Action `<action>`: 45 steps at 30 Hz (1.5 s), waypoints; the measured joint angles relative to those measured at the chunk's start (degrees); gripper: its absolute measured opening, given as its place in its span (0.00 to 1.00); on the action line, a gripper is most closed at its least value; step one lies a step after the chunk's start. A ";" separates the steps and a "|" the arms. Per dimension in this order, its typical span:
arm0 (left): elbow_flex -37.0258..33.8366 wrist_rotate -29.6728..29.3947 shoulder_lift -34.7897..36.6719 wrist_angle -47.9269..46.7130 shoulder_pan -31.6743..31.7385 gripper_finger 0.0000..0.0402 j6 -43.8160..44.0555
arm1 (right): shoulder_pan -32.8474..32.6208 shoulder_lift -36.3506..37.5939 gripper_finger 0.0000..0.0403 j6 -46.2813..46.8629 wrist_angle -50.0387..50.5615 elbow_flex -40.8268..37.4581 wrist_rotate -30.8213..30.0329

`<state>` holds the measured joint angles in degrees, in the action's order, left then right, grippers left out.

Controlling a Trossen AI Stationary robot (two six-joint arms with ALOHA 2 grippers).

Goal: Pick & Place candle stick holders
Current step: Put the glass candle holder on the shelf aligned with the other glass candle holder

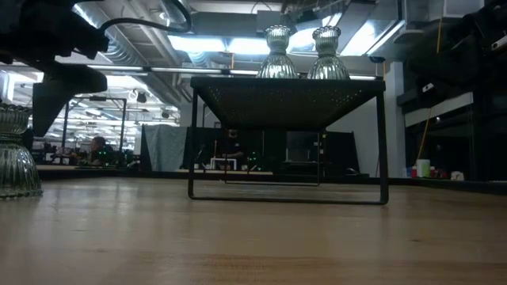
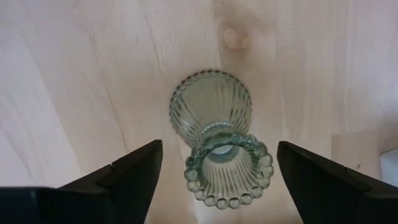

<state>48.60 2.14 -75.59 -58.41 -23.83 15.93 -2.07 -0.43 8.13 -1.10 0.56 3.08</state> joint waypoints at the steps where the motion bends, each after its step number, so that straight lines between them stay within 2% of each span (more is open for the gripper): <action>1: 0.00 0.21 0.00 -0.23 -0.01 0.77 0.03 | -0.02 0.02 0.01 0.00 0.00 0.00 -0.01; 12: 0.00 0.49 0.00 -0.50 -0.01 0.61 1.95 | -0.01 0.01 0.01 0.00 -0.01 0.00 -0.01; 25: 0.00 0.50 -0.02 -0.48 -0.01 0.47 2.40 | 0.00 0.00 0.01 0.01 0.00 0.00 -0.01; 38: 0.17 0.59 -0.05 -0.53 -0.02 0.46 2.40 | -0.01 0.01 0.01 -0.01 -0.02 0.00 -0.01; 45: 4.53 0.56 -0.07 -2.85 0.15 0.45 2.40 | -0.02 0.00 0.01 0.00 -0.01 0.00 -0.01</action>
<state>53.13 2.70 -75.66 -61.26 -23.68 18.33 -2.09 -0.43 8.13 -1.12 0.56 3.07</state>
